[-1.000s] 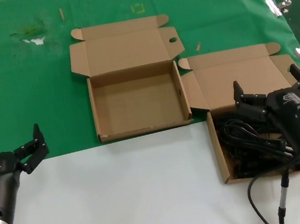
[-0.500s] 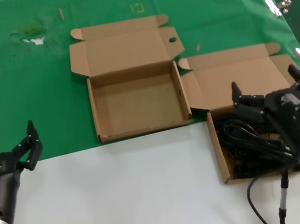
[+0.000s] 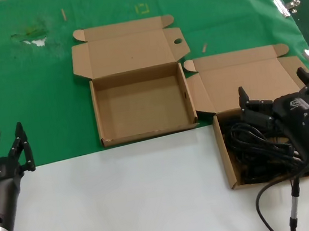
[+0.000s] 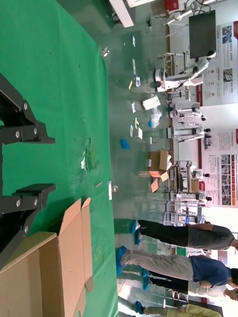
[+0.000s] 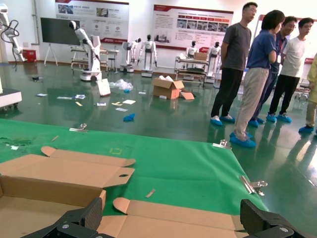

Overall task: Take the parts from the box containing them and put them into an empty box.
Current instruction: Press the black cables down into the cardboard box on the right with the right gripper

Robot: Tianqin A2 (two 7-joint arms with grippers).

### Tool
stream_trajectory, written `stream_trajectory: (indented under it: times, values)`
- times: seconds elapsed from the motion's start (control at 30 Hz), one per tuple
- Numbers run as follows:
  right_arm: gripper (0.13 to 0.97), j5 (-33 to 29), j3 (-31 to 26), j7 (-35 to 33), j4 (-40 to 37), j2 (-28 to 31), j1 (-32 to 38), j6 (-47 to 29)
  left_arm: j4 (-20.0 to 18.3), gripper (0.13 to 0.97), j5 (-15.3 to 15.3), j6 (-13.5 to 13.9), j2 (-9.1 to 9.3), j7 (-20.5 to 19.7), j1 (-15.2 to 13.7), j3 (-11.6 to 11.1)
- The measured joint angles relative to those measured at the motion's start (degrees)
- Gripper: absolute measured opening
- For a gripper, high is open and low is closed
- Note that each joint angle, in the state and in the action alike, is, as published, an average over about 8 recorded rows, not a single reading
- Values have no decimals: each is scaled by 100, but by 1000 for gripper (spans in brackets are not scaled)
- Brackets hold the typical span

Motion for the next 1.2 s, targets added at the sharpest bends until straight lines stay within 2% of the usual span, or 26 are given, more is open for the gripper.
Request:
stream_trajectory:
  times: [0.2,0.5,0.6,0.9,1.2]
  values:
    - [966,231,-192,15,76,379,10,58,0,292,0,0,0,0,0,0]
    - [966,801,-812,224,232,1511,160,16,0,183,0,0,0,0,0,0]
    - [966,947,-982,361,282,1959,255,-132,0,183,0,0,0,0,0,0]
    - [966,977,-924,873,215,3014,624,-1343,0,141,0,0,0,0,0,0]
    - [966,538,-985,1039,-186,3707,1159,-2930,0,140,0,0,0,0,0,0]
